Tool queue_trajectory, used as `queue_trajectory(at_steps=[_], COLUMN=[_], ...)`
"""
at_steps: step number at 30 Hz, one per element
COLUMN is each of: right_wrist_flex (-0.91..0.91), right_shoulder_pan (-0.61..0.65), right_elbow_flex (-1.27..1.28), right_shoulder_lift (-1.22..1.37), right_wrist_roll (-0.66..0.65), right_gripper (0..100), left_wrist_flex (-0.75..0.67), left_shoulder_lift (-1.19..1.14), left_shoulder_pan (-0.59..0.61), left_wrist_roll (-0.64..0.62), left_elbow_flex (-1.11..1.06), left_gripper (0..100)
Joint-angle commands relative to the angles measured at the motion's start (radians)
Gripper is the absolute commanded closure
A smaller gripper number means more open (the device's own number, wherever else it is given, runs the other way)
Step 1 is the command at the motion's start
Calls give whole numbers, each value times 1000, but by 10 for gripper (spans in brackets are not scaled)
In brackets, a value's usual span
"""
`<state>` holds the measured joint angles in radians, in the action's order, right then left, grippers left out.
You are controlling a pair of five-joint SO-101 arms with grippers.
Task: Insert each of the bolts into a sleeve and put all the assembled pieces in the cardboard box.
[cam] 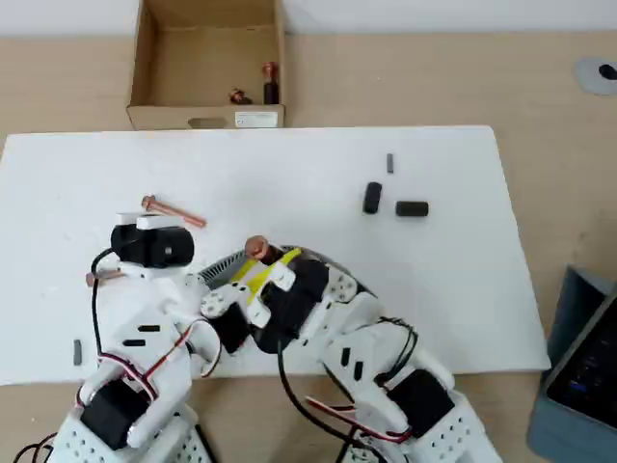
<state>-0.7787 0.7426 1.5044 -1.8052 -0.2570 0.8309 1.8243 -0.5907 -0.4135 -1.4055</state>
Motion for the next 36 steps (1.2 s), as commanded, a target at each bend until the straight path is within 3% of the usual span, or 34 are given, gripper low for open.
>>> queue_trajectory(at_steps=[1,9,25,31,36], right_wrist_flex=[49,49,49,41,40], right_shoulder_pan=[16,15,10,-88,-173], right_elbow_flex=[-62,-58,-56,-58,-64], right_shoulder_lift=[-108,-108,-108,-108,-108], right_wrist_roll=[-8,-8,-2,9,68], right_gripper=[989,989,989,989,989], left_wrist_flex=[25,25,25,25,25], left_shoulder_lift=[1,1,1,1,1], left_shoulder_pan=[5,137,186,256,361], left_wrist_roll=[5,106,129,233,301], left_elbow_flex=[-21,-5,183,226,216], left_gripper=[790,789,797,994,1000])
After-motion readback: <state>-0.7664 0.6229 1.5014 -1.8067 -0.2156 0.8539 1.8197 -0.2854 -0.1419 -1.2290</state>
